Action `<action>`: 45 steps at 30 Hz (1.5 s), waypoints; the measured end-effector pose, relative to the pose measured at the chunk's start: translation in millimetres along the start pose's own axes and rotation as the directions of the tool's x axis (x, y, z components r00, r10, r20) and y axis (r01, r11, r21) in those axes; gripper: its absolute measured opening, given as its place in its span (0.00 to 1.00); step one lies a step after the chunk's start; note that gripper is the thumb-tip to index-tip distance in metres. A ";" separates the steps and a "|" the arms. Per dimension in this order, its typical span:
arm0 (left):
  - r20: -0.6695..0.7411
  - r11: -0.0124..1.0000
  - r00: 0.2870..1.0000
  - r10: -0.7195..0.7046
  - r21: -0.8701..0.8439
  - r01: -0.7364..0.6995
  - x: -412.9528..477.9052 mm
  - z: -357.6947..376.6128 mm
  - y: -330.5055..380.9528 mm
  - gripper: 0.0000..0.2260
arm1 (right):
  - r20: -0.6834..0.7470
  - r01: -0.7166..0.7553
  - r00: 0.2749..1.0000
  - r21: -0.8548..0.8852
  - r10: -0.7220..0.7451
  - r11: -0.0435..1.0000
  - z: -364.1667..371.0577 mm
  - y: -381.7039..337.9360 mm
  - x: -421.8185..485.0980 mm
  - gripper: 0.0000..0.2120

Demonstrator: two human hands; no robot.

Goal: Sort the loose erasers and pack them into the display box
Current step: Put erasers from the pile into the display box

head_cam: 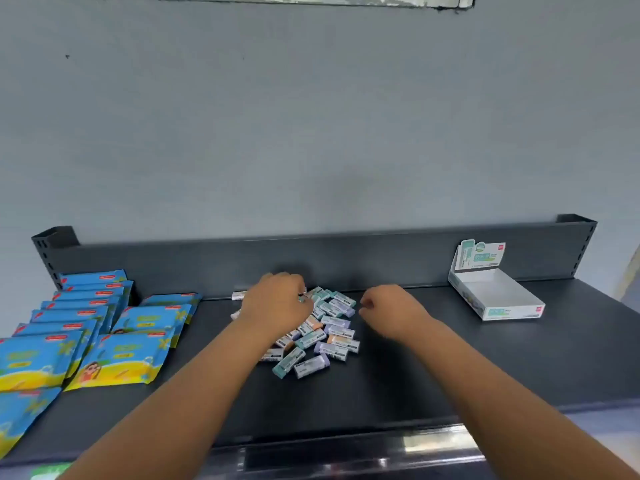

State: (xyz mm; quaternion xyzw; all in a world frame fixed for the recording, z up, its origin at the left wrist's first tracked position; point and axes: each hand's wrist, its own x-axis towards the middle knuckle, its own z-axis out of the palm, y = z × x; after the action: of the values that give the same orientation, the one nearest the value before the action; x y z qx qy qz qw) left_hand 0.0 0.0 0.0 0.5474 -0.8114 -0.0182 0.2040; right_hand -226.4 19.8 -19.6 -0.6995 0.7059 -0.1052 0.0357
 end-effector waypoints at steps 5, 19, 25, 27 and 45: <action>0.047 0.993 0.998 -0.049 0.112 0.043 20.1 18.6 7.5 0.13 | -0.027 -0.041 0.999 0.058 0.042 0.997 9.1 -8.0 19.3 0.09; 0.064 0.994 0.996 -0.059 0.091 0.053 32.4 45.6 -7.6 0.04 | -0.071 -0.182 0.980 0.037 0.184 0.983 27.8 -26.4 50.2 0.14; -0.022 0.993 0.998 -0.052 -0.105 0.049 22.6 41.3 -9.5 0.09 | -0.115 -0.223 0.956 0.315 0.270 0.923 22.9 -22.8 43.7 0.04; -0.025 0.964 0.994 -0.108 -0.249 0.098 17.7 36.2 -3.8 0.09 | -0.160 -0.182 0.948 0.434 0.275 0.882 21.0 -17.0 38.4 0.02; 0.325 0.360 0.872 -0.365 -0.815 0.454 40.1 62.2 137.7 0.18 | -0.004 -0.132 0.976 0.780 0.216 0.612 -44.3 103.5 -11.4 0.10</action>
State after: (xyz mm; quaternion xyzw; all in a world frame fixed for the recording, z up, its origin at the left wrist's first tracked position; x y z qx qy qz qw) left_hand -155.9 7.2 -9.7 0.5481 -0.5315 -0.5020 0.4062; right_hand -336.4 35.4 1.9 -0.5379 0.6573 -0.4284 0.3084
